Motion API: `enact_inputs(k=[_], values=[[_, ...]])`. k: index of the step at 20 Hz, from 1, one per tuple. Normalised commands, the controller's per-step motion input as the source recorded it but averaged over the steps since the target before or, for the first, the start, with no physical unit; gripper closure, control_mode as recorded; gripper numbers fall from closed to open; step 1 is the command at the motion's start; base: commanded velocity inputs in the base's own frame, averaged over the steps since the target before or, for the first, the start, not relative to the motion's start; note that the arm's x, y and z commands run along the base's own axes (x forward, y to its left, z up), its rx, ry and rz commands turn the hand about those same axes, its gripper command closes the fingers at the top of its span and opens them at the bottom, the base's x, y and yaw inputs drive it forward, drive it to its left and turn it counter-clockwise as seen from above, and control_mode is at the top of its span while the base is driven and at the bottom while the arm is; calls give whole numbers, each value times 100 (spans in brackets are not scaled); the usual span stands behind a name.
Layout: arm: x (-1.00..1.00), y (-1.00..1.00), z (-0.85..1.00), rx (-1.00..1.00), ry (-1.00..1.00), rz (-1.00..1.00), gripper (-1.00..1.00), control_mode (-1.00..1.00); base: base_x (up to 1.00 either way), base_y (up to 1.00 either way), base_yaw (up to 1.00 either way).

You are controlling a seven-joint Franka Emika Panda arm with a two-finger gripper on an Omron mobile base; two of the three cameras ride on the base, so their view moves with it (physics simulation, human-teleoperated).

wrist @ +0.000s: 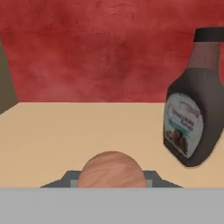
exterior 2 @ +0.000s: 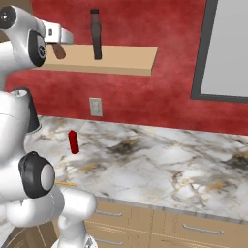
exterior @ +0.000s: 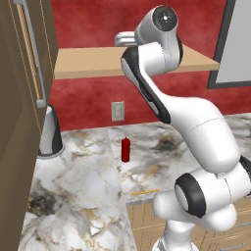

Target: There are various items on the counter. Only move the condiments/shakers into the cabinet.

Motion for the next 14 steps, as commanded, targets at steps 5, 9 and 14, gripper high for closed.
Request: enact_inputs(k=[5, 9, 14], values=[[44, 0, -56, -4, 9, 0, 100, -100, 0, 0, 0], [39, 0, -61, -4, 3, 0, 100, -100, 0, 0, 0], [31, 0, -18, 0, 1, 0, 100, -100, 0, 0, 0]])
